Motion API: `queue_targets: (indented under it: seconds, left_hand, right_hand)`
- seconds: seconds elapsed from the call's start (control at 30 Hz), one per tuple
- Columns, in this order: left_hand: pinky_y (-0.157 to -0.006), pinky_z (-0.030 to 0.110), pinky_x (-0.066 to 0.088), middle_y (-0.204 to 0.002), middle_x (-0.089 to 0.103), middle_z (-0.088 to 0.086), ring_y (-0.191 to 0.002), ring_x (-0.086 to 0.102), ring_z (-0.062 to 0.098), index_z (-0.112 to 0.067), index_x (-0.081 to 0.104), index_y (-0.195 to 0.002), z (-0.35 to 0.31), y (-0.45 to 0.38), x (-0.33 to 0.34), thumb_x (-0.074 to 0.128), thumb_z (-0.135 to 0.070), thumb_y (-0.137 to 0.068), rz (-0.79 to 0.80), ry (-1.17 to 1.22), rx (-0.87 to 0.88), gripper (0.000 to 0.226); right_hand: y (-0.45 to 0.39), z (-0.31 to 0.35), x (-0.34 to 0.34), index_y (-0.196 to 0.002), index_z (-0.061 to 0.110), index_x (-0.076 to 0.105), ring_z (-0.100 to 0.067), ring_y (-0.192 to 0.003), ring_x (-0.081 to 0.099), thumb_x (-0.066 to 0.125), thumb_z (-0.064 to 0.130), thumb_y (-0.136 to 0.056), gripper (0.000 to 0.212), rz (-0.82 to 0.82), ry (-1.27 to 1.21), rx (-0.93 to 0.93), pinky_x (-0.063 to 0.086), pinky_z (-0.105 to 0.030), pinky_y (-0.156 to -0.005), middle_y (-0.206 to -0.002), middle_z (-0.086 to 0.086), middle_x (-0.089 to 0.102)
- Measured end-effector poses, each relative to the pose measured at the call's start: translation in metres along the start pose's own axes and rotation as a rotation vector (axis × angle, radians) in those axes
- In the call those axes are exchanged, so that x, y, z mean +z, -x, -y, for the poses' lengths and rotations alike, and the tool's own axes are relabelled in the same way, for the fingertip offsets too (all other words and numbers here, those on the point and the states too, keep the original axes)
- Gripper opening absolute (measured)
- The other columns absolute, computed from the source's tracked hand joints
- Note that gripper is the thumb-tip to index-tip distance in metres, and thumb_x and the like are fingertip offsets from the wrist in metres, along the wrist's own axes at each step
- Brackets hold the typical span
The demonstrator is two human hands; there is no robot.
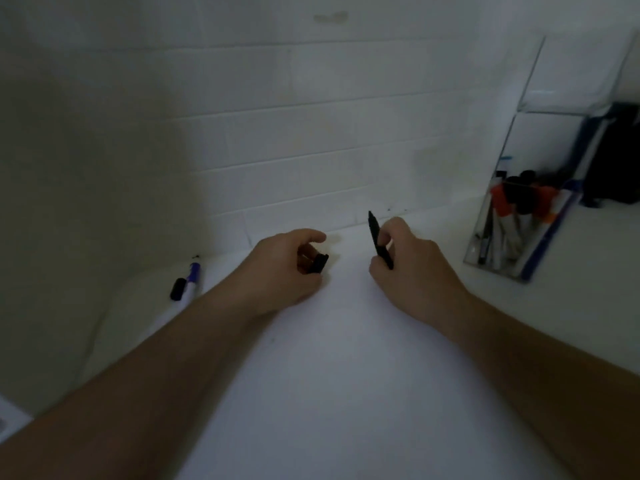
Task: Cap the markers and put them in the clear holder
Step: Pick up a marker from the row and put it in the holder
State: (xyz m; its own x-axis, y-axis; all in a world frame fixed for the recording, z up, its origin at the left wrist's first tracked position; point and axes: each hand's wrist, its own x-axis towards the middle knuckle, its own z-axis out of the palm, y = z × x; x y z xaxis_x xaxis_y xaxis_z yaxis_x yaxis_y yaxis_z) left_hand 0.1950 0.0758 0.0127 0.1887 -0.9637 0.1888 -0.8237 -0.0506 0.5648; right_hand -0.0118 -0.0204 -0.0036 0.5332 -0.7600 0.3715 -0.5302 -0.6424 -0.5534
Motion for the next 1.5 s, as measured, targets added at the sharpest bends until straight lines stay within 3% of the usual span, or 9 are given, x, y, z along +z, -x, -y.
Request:
queue_targets:
  seconds: [0.13,0.23,0.33,0.4,0.57,1.0,1.13,1.23,1.5]
  left_hand:
    - [-0.084,0.010,0.048,-0.099,0.071,-0.019,-0.091,0.065,-0.005,-0.036,0.071,-0.111,0.006,-0.001,0.002,0.075,-0.018,-0.078,-0.062,-0.013,0.003,0.037]
    - [-0.086,0.012,0.049,-0.095,0.073,-0.016,-0.090,0.067,-0.003,-0.033,0.072,-0.104,0.007,0.000,0.004,0.075,-0.009,-0.079,-0.134,0.052,0.025,0.034]
    - [-0.080,0.013,0.051,-0.091,0.074,-0.008,-0.085,0.071,0.001,-0.031,0.060,-0.113,0.005,0.003,0.004,0.072,0.004,-0.080,-0.158,0.243,0.013,0.050]
    - [-0.081,0.020,0.054,-0.091,0.074,-0.004,-0.085,0.073,0.005,-0.030,0.053,-0.116,0.005,0.004,0.004,0.069,0.008,-0.080,-0.180,0.314,0.013,0.055]
    - [-0.085,0.021,0.054,-0.095,0.074,-0.010,-0.087,0.071,0.000,-0.033,0.055,-0.110,0.005,0.005,0.006,0.072,0.002,-0.081,-0.179,0.277,0.001,0.049]
    - [-0.074,0.003,0.037,-0.096,0.067,-0.026,-0.090,0.058,-0.012,-0.040,0.068,-0.109,-0.002,0.002,0.006,0.061,-0.025,-0.097,-0.129,0.099,0.052,0.021]
    - [-0.076,0.020,0.044,-0.093,0.065,-0.013,-0.086,0.058,0.004,-0.035,0.065,-0.116,-0.004,0.004,0.008,0.046,-0.032,-0.103,-0.062,0.007,0.083,0.023]
    - [-0.076,0.016,0.040,-0.100,0.064,-0.009,-0.090,0.056,0.009,-0.029,0.063,-0.120,-0.004,0.002,0.010,0.046,-0.031,-0.103,-0.021,-0.075,0.108,0.024]
    - [-0.073,0.034,0.042,-0.089,0.059,0.000,-0.082,0.053,0.017,-0.019,0.060,-0.105,-0.003,-0.001,0.018,0.051,-0.021,-0.100,-0.067,-0.239,0.209,0.011]
  right_hand:
    - [-0.002,-0.005,-0.002,-0.124,0.033,0.035,-0.028,-0.062,0.062,0.047,0.018,-0.096,0.033,-0.070,-0.211,0.091,0.054,-0.048,-0.057,-0.077,-0.007,0.064]
    - [-0.004,-0.009,0.001,-0.141,0.031,0.037,-0.022,-0.072,0.059,0.042,0.014,-0.100,0.045,-0.076,-0.168,0.040,0.047,-0.039,-0.062,-0.090,-0.003,0.062]
    - [-0.005,-0.010,0.002,-0.134,0.025,0.052,-0.019,-0.081,0.055,0.044,0.015,-0.100,0.036,-0.082,-0.063,-0.073,0.045,-0.037,-0.069,-0.098,-0.001,0.059]
    - [-0.005,-0.008,0.003,-0.124,0.032,0.058,-0.015,-0.078,0.052,0.045,0.034,-0.102,0.026,-0.047,0.026,-0.136,0.045,-0.036,-0.068,-0.089,0.003,0.055]
    - [-0.002,-0.007,0.010,-0.116,0.041,0.064,-0.016,-0.080,0.048,0.035,0.061,-0.095,0.041,-0.034,0.213,-0.222,0.043,-0.033,-0.066,-0.081,0.012,0.044]
    - [-0.001,-0.006,0.011,-0.114,0.040,0.066,-0.016,-0.079,0.047,0.043,0.056,-0.096,0.033,-0.064,0.267,-0.191,0.044,-0.035,-0.064,-0.081,0.010,0.043]
    - [0.000,-0.004,0.010,-0.114,0.035,0.067,-0.016,-0.076,0.046,0.046,0.050,-0.099,0.029,-0.096,0.311,-0.220,0.035,-0.031,-0.060,-0.083,0.009,0.043]
    - [0.002,-0.001,0.006,-0.112,0.033,0.067,-0.020,-0.071,0.048,0.044,0.050,-0.099,0.031,-0.113,0.380,-0.265,0.041,-0.033,-0.056,-0.085,0.006,0.048]
    - [0.004,0.001,0.007,-0.106,0.030,0.064,-0.021,-0.065,0.050,0.041,0.046,-0.100,0.029,-0.070,0.446,-0.303,0.039,-0.031,-0.051,-0.082,0.007,0.047]
